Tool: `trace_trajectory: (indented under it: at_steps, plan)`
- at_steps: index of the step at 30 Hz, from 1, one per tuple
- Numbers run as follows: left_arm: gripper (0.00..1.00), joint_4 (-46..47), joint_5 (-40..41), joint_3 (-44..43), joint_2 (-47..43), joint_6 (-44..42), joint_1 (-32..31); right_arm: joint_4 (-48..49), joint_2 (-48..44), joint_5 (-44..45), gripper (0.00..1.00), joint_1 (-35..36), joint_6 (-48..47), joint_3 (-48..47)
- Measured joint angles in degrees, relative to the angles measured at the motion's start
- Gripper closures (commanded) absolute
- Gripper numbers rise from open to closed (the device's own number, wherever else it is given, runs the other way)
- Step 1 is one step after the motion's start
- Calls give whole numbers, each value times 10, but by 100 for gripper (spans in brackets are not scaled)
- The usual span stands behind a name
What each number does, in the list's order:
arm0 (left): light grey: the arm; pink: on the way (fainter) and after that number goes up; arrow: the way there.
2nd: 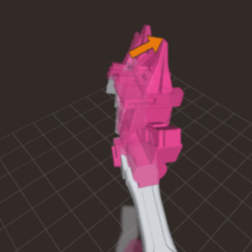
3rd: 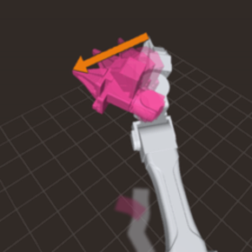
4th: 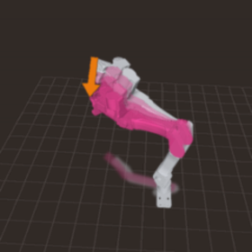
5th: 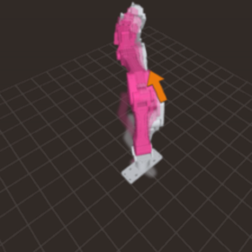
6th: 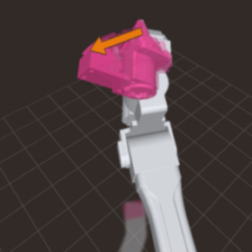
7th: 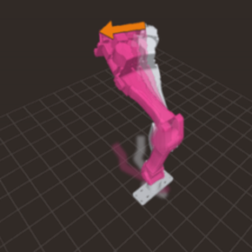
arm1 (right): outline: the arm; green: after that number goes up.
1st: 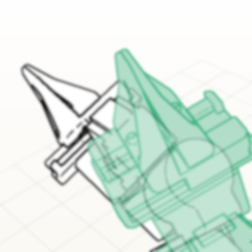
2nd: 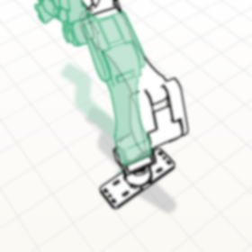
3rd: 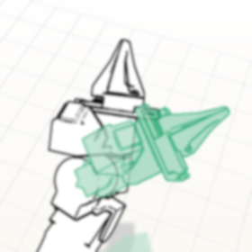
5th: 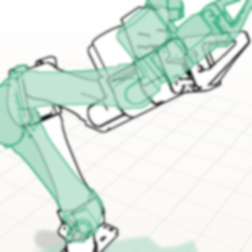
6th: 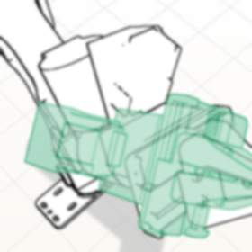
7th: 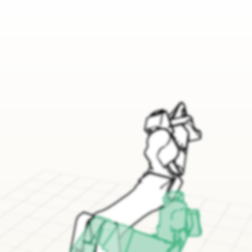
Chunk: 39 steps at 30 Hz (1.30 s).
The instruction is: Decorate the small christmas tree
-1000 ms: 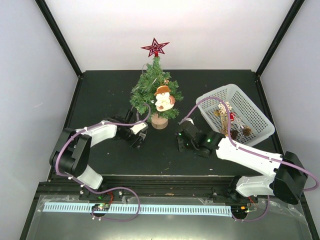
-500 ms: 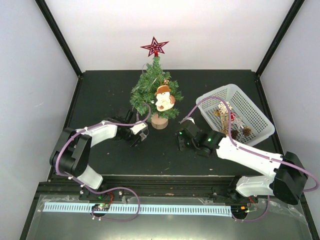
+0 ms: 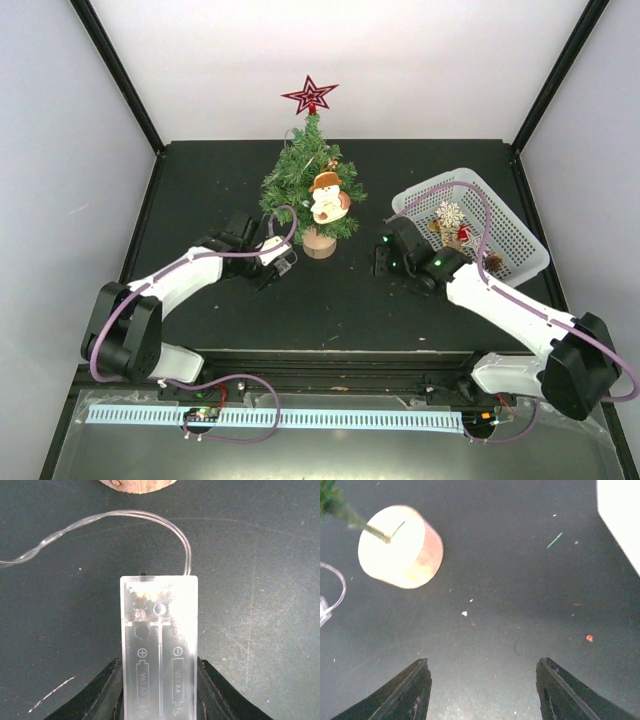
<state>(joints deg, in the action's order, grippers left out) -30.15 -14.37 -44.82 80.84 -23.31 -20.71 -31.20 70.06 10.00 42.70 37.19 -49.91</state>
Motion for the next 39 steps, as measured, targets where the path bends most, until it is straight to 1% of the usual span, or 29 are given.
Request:
trace_trajectory:
  at_steps: [2, 5, 10, 18, 21, 24, 26, 28, 30, 35, 39]
  plan:
    - [67, -5, 0, 1, -15, -3, 0, 7, 7, -10, 43, -25, -2, -4]
    - [68, -11, -1, 4, -33, -7, 0, 21, 43, -27, 44, -50, -7, -26]
    - [68, -21, -8, 22, -75, -17, 0, 52, 126, -69, 46, -70, -9, -73]
    - [68, -35, -20, 27, -137, -28, 0, 92, 275, -122, 47, -103, -9, -183]
    - [68, -41, -29, 27, -156, -30, 0, 108, 321, -148, 50, -122, -6, -207]
    - [68, -44, -38, 27, -171, -33, 0, 131, 362, -177, 55, -141, 3, -221]
    - [68, -46, -42, 27, -178, -37, 0, 142, 379, -196, 58, -149, 8, -222]
    - [68, -47, -47, 31, -184, -42, 0, 158, 391, -215, 64, -153, 12, -222]
    - [68, -52, -55, 34, -190, -45, 0, 174, 397, -237, 68, -154, 15, -222]
    - [68, -55, -70, 34, -201, -52, 0, 217, 400, -295, 69, -155, 15, -224]
    - [68, -57, -78, 34, -205, -53, 0, 225, 416, -329, 70, -156, 5, -243]
